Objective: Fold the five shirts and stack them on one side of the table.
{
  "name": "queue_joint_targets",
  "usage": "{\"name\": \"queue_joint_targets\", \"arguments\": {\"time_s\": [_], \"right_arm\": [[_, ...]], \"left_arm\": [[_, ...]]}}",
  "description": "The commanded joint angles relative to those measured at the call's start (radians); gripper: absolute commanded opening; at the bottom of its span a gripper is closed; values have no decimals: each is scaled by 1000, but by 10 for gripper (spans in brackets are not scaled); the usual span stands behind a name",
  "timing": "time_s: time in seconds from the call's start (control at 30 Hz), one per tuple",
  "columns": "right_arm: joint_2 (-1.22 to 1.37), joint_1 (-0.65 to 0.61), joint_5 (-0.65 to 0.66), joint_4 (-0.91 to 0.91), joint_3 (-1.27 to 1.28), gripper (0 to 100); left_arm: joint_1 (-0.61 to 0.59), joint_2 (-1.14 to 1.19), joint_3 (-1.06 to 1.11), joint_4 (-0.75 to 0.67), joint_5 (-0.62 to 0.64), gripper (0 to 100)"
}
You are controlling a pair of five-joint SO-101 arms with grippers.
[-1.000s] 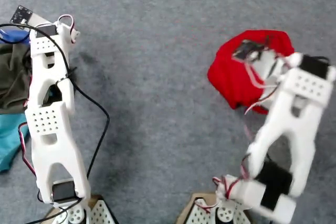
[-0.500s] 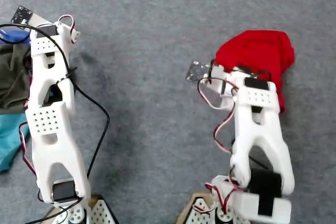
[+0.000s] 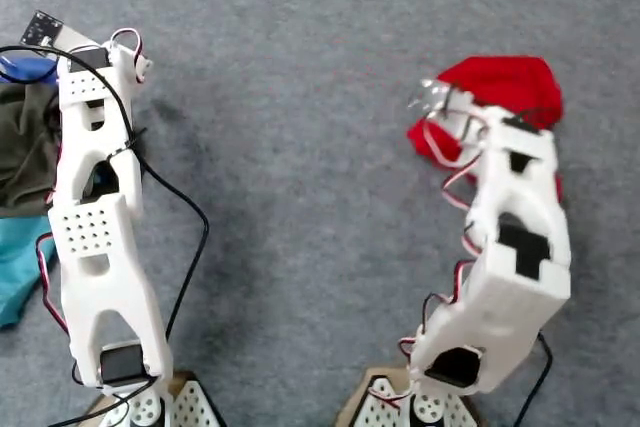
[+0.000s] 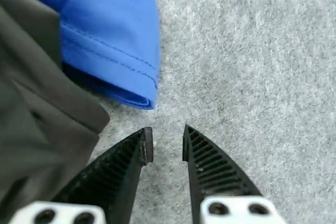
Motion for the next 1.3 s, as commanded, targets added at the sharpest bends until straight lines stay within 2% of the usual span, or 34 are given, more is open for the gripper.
{"name": "queue_joint_targets", "arguments": {"time_s": [0.0,0.17,0.37,0.57,0.67,0.83,1.07,1.27], "right_arm": [[44,84,-51,35,-199,69],[154,130,-69,41,-386,94],[259,127,-89,158,-588,319],[265,120,-132,318,-808,335],[282,93,-129,345,-828,282],[341,41,-132,350,-834,4],[288,-31,-241,641,-1036,5],[222,-171,-298,988,-1323,5]], "left_arm": [[9,-19,-3,-14,5,106],[9,-19,-3,-14,5,106],[11,-19,-3,-12,5,106],[11,-19,-3,-12,5,106],[11,-19,-3,-12,5,106],[11,-19,-3,-12,5,106],[11,-19,-3,-11,5,106],[9,-19,-3,-11,5,106]]}}
